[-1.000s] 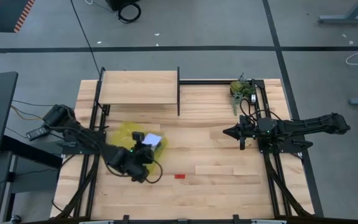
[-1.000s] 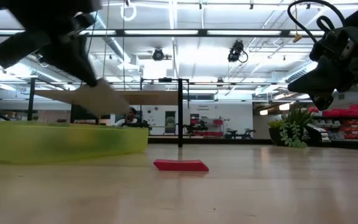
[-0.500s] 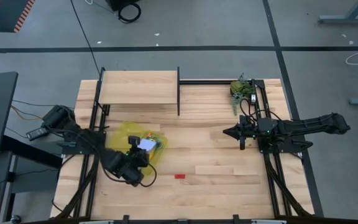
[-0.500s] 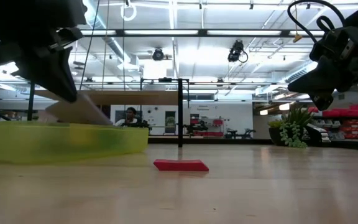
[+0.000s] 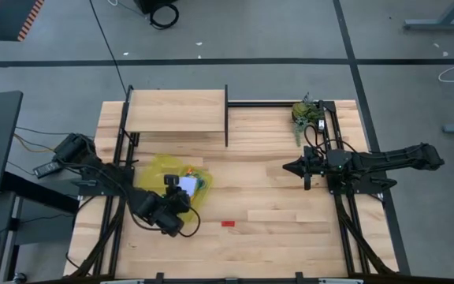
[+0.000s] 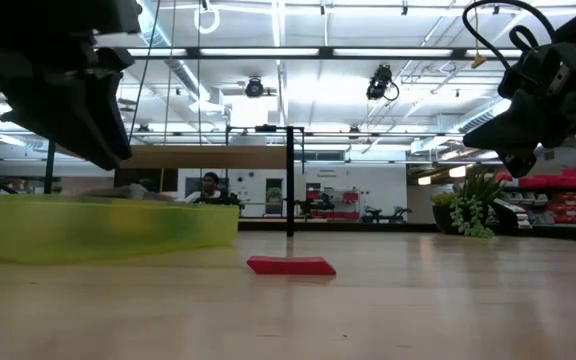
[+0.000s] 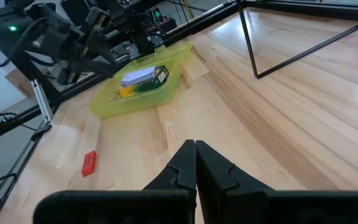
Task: Pack school essentials
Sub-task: Put the red eraser into the yellow supply box
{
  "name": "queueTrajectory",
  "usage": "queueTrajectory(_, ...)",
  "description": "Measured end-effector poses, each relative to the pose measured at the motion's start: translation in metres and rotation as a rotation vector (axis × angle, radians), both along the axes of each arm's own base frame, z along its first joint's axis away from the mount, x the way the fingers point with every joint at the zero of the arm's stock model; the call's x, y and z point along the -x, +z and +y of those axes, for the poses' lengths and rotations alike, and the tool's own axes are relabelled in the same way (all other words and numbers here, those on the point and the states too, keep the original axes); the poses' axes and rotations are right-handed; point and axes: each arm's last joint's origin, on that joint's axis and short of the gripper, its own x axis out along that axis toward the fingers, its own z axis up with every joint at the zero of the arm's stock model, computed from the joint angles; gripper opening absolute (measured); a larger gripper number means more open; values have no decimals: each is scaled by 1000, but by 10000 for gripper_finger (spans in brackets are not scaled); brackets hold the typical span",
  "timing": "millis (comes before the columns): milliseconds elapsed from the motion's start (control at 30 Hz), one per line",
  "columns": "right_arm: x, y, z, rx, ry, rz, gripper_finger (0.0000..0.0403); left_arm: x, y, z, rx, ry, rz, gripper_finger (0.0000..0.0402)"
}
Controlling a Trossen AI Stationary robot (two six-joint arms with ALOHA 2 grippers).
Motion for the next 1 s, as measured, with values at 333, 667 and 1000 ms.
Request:
queueTrajectory(333,0,0,0,0,0,0,10,-23,13,-19,214,-85,-165,155)
queueTrajectory(667,0,0,0,0,0,0,10,-61,-16,-23,354,-69,-247,175)
queueTrajectory(1000,0,0,0,0,0,0,10,-79,-41,-25,404,-64,-275,240)
